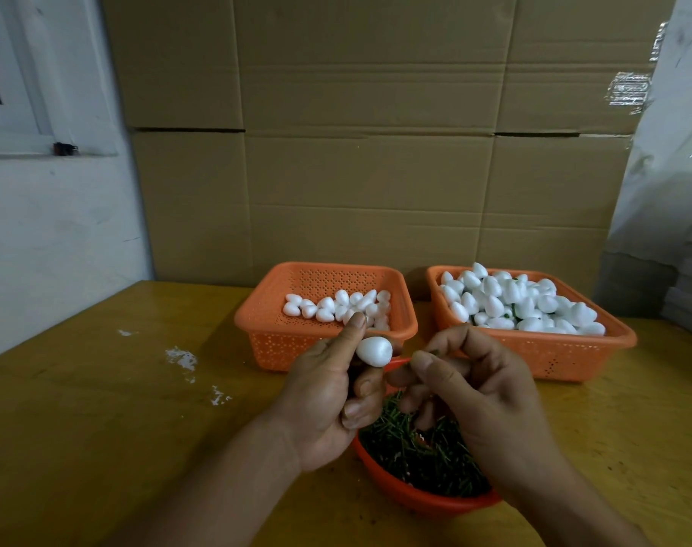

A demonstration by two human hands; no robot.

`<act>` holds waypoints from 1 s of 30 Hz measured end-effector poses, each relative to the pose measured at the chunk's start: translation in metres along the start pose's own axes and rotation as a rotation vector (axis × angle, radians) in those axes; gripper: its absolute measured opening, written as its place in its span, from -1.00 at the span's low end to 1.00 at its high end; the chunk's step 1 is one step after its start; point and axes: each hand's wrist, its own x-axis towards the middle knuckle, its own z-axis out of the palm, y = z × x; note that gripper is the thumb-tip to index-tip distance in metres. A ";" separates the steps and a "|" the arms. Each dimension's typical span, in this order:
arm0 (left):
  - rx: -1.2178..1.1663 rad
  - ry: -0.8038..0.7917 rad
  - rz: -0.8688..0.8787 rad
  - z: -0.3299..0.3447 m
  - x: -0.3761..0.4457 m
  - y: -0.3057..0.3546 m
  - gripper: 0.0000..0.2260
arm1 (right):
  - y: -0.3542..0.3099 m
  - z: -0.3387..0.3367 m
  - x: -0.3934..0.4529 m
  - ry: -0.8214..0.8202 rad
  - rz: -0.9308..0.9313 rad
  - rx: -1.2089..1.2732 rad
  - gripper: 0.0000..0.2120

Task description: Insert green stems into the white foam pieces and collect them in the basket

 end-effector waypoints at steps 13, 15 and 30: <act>-0.012 -0.035 0.003 0.002 -0.003 0.003 -0.61 | 0.009 0.006 -0.001 0.083 -0.013 0.025 -0.92; -0.004 -0.034 0.004 0.003 -0.004 0.003 -0.59 | 0.009 0.007 -0.002 0.087 -0.010 0.030 -0.86; 0.009 -0.026 0.042 0.005 -0.005 0.000 -0.62 | 0.010 0.011 -0.003 0.147 -0.044 -0.013 -0.89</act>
